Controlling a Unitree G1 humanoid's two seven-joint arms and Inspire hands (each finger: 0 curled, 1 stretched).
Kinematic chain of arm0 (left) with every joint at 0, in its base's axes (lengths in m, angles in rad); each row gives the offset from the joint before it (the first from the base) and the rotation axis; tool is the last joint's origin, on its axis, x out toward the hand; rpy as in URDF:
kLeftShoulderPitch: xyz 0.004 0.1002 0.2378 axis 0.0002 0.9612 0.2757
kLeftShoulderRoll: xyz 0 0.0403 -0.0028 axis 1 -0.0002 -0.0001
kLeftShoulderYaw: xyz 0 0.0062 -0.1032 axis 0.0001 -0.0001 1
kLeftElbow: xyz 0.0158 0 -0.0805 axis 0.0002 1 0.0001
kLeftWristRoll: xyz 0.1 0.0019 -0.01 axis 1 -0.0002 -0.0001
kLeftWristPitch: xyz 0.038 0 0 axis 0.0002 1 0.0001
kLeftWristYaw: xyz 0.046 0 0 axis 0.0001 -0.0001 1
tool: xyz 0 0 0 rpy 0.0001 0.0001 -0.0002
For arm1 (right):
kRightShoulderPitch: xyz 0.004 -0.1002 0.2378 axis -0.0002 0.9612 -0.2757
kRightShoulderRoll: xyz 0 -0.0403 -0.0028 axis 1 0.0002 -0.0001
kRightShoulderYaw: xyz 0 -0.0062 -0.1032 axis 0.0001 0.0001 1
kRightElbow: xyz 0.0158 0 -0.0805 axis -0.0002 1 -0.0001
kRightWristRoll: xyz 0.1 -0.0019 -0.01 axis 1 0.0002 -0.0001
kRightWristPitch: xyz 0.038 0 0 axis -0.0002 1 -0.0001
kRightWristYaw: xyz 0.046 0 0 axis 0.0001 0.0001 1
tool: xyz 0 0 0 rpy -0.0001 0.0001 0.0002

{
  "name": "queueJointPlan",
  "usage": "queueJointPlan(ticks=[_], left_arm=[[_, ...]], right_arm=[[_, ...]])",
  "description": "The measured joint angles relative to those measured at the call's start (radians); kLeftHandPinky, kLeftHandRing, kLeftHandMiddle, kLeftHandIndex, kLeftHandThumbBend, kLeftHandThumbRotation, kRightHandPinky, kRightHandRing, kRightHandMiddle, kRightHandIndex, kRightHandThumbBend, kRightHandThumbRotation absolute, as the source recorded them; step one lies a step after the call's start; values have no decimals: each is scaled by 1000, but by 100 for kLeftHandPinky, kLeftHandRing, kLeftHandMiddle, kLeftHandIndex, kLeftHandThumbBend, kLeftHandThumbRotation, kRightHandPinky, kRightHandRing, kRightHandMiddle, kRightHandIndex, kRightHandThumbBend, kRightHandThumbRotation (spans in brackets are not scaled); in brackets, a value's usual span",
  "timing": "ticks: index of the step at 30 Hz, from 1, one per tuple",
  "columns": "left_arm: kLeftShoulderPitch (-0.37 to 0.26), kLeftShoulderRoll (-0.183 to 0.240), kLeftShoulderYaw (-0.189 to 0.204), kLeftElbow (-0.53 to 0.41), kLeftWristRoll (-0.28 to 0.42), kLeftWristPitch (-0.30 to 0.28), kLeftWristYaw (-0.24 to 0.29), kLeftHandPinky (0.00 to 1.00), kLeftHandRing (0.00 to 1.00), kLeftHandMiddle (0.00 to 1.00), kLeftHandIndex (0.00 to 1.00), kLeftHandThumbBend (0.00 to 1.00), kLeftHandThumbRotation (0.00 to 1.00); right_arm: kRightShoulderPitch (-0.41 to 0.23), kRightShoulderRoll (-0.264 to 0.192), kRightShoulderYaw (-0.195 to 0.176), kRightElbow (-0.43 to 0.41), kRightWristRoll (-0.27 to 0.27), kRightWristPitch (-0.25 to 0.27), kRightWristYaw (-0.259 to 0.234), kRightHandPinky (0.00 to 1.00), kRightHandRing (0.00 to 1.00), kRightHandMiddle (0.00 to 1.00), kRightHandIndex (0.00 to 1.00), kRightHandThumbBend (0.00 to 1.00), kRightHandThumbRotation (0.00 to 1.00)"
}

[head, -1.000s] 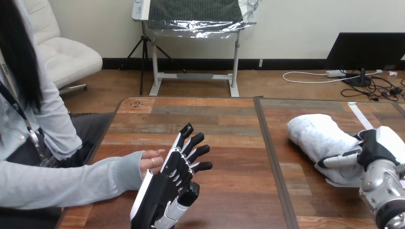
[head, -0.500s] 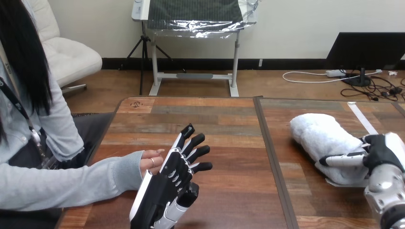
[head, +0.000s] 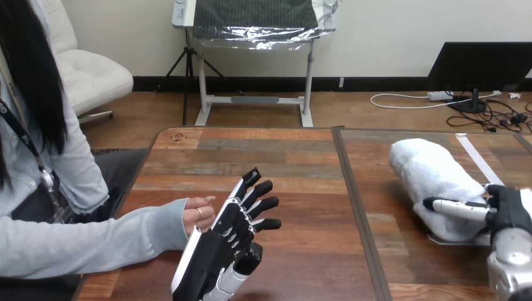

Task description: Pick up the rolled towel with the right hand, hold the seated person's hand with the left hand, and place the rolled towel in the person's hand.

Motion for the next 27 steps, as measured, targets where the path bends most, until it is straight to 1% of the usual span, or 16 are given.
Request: queueJointPlan(ticks=[5, 11, 14, 16, 21, 23, 24, 27], left_arm=[[0, 0, 6, 0, 41, -19, 31, 71, 83, 88, 92, 100, 81], [0, 1, 17, 1, 103, -53, 80, 71, 84, 88, 93, 100, 81], [-1, 3, 21, 2, 136, -73, 107, 72, 84, 87, 93, 100, 80], [-3, 6, 24, 4, 157, -87, 126, 76, 86, 87, 94, 100, 77], [-7, 17, 34, 4, 221, -115, 175, 86, 88, 87, 95, 100, 73], [-10, 23, 44, 4, 259, -119, 202, 90, 88, 87, 95, 100, 72], [-11, 26, 48, 4, 274, -119, 214, 94, 89, 88, 96, 100, 70], [-13, 36, 62, 1, 331, -119, 259, 97, 89, 88, 96, 100, 69]], right_arm=[[31, 27, -45, 0, 54, -82, 53, 32, 32, 38, 35, 74, 0], [55, 64, -94, 0, 122, -159, 132, 29, 31, 36, 35, 72, 0], [64, 87, -112, 0, 151, -194, 171, 28, 30, 36, 35, 72, 0], [68, 102, -120, 0, 167, -215, 193, 28, 30, 36, 35, 71, 0], [76, 144, -152, -4, 216, -261, 264, 27, 29, 36, 35, 71, 0], [79, 160, -160, -8, 236, -277, 293, 27, 29, 36, 36, 71, 0], [79, 167, -164, -10, 243, -282, 305, 26, 29, 36, 36, 72, 0], [80, 189, -180, -17, 269, -298, 346, 26, 29, 36, 36, 73, 0]])
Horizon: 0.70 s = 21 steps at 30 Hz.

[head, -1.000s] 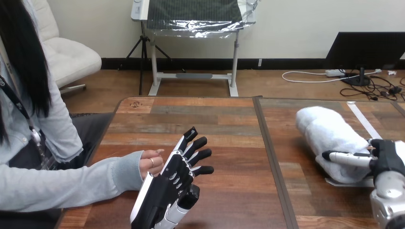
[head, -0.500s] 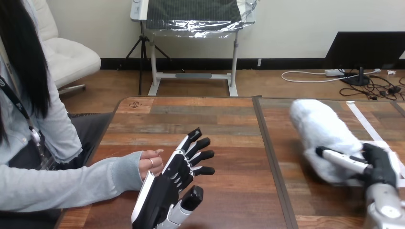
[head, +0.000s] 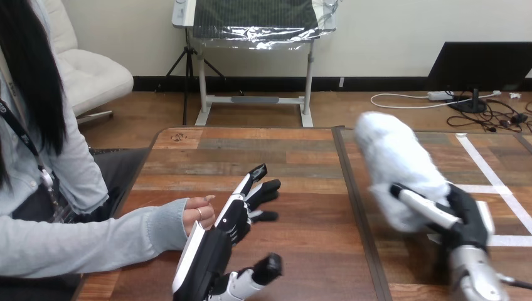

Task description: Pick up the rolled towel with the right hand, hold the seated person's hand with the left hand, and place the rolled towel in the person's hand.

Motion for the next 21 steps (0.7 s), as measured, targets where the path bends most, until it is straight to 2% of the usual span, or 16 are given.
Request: queueJointPlan(ticks=[8, 15, 21], left_arm=[[3, 32, 43, -53, 205, 25, 162, 100, 91, 93, 99, 100, 70], [2, 72, 60, -91, 300, 37, 264, 100, 98, 99, 100, 100, 68], [2, 106, 75, -139, 407, 70, 374, 100, 100, 100, 100, 100, 67]], right_arm=[[7, 46, -30, -37, 58, -46, 99, 25, 28, 37, 36, 73, 0], [16, 77, -50, -78, 103, -88, 176, 25, 27, 37, 37, 72, 0], [22, 94, -59, -111, 135, -107, 230, 24, 27, 37, 37, 72, 0]])
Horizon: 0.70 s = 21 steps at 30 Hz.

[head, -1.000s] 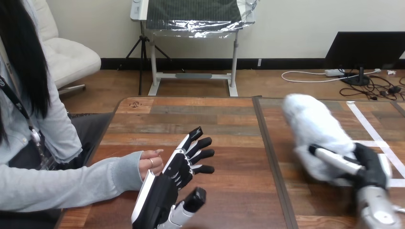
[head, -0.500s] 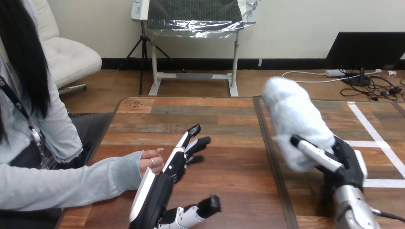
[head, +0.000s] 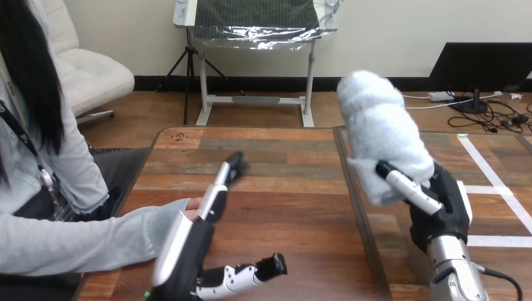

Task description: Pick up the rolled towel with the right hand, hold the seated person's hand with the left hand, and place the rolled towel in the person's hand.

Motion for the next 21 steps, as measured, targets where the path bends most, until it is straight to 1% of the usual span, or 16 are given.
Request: queueJointPlan(ticks=[4, 7, 10, 16, 21], left_arm=[[-2, 26, 1, -24, 43, 23, 58, 100, 100, 100, 100, 100, 66], [-2, 45, 2, -46, 90, 56, 111, 100, 100, 100, 100, 100, 65], [-4, 67, 1, -63, 116, 88, 149, 100, 100, 100, 100, 100, 64], [-14, 114, 0, -79, 155, 146, 203, 100, 100, 100, 100, 100, 63], [-24, 156, -1, -90, 158, 210, 209, 100, 100, 100, 100, 100, 62]], right_arm=[[7, 15, -8, -23, 17, -13, 34, 23, 27, 37, 37, 73, 0], [14, 23, -13, -39, 33, -14, 65, 23, 26, 37, 37, 73, 0], [20, 29, -16, -49, 45, -14, 100, 23, 26, 36, 37, 73, 0], [41, 46, -18, -80, 63, -15, 145, 23, 26, 36, 37, 72, 0], [57, 61, -17, -97, 68, -18, 161, 22, 26, 35, 37, 70, 0]])
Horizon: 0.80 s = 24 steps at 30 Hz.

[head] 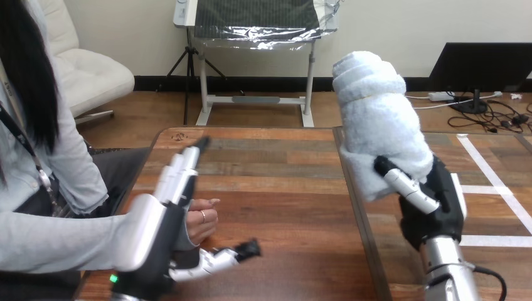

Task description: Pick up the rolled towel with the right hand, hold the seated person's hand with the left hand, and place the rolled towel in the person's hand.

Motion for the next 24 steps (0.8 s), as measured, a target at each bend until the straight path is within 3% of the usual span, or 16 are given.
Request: queueJointPlan(ticks=[12, 20, 24], left_arm=[[-17, 105, -1, -24, -4, 120, -6, 98, 100, 100, 100, 100, 56], [-32, 158, -3, -27, -24, 158, -26, 97, 100, 99, 100, 100, 51], [-44, 181, -5, -27, -32, 175, -44, 97, 99, 98, 100, 100, 44]], right_arm=[[30, 30, 0, -43, 11, 0, 27, 22, 25, 35, 37, 68, 0], [42, 34, 2, -76, 12, 1, 36, 22, 25, 35, 37, 67, 0], [46, 35, 3, -91, 13, 1, 44, 21, 25, 35, 36, 66, 0]])
